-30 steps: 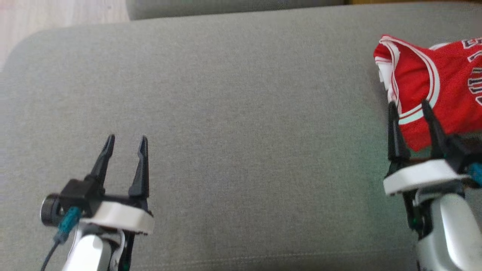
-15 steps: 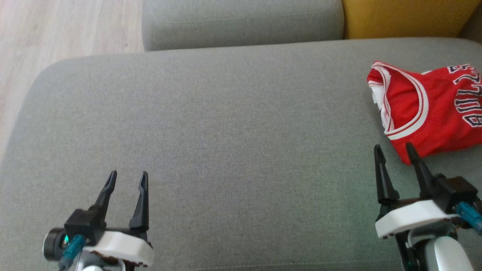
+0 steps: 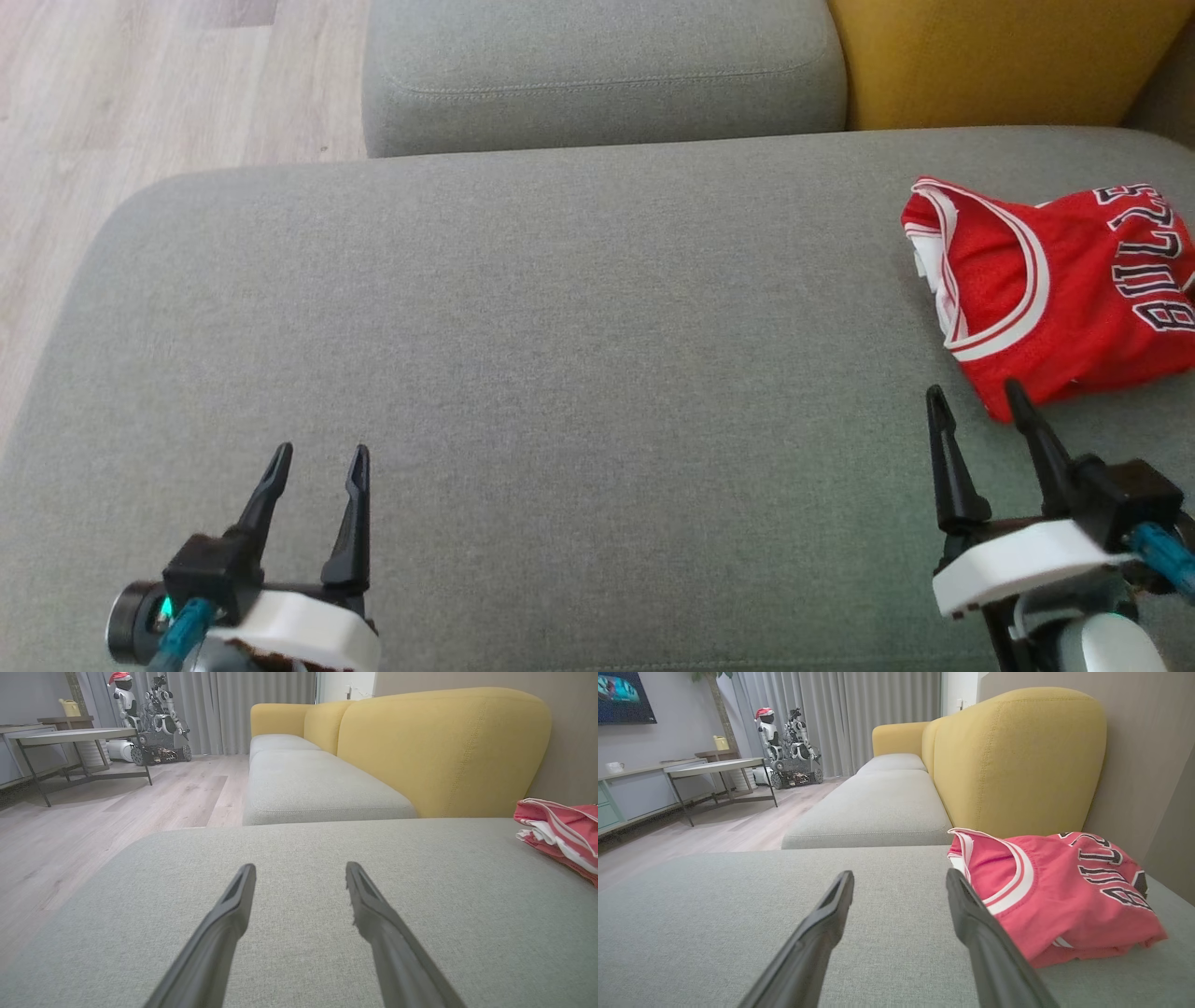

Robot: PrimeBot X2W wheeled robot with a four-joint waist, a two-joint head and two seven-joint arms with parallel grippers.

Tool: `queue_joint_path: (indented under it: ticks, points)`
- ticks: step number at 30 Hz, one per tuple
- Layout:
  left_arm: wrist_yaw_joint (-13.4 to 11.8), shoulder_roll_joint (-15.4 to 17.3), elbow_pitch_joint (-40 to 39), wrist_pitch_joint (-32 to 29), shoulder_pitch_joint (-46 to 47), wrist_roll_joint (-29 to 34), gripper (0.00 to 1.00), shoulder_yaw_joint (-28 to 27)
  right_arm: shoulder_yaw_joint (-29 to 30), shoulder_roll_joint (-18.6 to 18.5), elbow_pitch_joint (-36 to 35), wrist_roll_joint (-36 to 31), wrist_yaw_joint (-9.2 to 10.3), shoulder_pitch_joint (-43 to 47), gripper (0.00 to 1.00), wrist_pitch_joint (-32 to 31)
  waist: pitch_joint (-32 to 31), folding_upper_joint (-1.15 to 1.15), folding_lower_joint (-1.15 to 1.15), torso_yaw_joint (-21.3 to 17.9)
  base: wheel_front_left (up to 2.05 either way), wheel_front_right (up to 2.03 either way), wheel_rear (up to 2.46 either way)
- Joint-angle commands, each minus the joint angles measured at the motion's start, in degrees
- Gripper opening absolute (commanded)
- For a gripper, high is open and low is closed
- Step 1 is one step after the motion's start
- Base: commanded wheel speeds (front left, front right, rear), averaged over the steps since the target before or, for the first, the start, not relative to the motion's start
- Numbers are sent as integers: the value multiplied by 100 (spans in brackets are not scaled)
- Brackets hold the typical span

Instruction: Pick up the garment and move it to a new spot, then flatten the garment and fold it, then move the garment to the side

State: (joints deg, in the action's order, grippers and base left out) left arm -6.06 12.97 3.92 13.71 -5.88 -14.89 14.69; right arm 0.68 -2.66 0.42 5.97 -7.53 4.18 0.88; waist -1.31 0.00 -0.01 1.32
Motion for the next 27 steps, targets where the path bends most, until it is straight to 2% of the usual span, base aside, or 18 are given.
queue_joint_path:
  ticks: [1, 27]
  points:
    - [-34, 130, -205, 15, 212, -25, 100, -171, -116, -27, -232, -49, 4, -156, 100, -12, 0, 0, 1, 1, 0, 0, 0]
    - [-122, 192, -208, 47, 291, -50, 100, -101, -186, -22, -212, -80, 4, -154, 100, -93, -8, 0, 1, 39, 0, 0, 0]
